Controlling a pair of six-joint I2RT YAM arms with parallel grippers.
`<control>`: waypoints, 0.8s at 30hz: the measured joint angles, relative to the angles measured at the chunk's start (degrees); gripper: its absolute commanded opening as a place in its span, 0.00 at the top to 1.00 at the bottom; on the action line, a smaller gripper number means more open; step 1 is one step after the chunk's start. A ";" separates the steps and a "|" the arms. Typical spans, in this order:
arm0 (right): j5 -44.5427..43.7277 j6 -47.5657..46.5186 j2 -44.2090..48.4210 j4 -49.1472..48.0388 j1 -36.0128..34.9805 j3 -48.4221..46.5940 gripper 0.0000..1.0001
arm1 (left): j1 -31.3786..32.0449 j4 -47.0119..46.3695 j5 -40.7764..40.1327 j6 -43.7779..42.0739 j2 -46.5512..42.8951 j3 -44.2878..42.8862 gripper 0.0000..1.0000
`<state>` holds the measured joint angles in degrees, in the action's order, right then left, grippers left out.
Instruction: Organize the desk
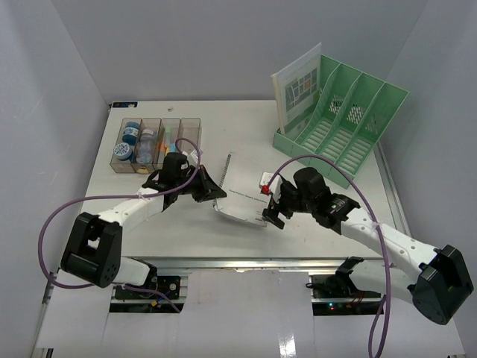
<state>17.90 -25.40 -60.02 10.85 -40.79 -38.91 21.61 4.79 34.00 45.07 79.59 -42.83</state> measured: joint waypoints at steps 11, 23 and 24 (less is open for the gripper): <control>0.36 5.64 -5.37 2.44 -0.22 -11.76 0.10 | 0.00 -5.57 -0.01 7.17 -2.35 3.09 1.00; 12.76 32.08 -11.79 1.28 22.14 -16.58 0.10 | -0.04 -19.30 1.65 9.85 -13.70 15.72 1.00; 13.40 33.25 -12.29 1.11 22.25 -16.57 0.10 | -0.04 -20.43 2.14 10.15 -14.25 16.44 1.00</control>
<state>31.31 7.85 -72.32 11.96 -18.54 -55.48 21.56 -15.65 36.14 55.22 65.33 -26.39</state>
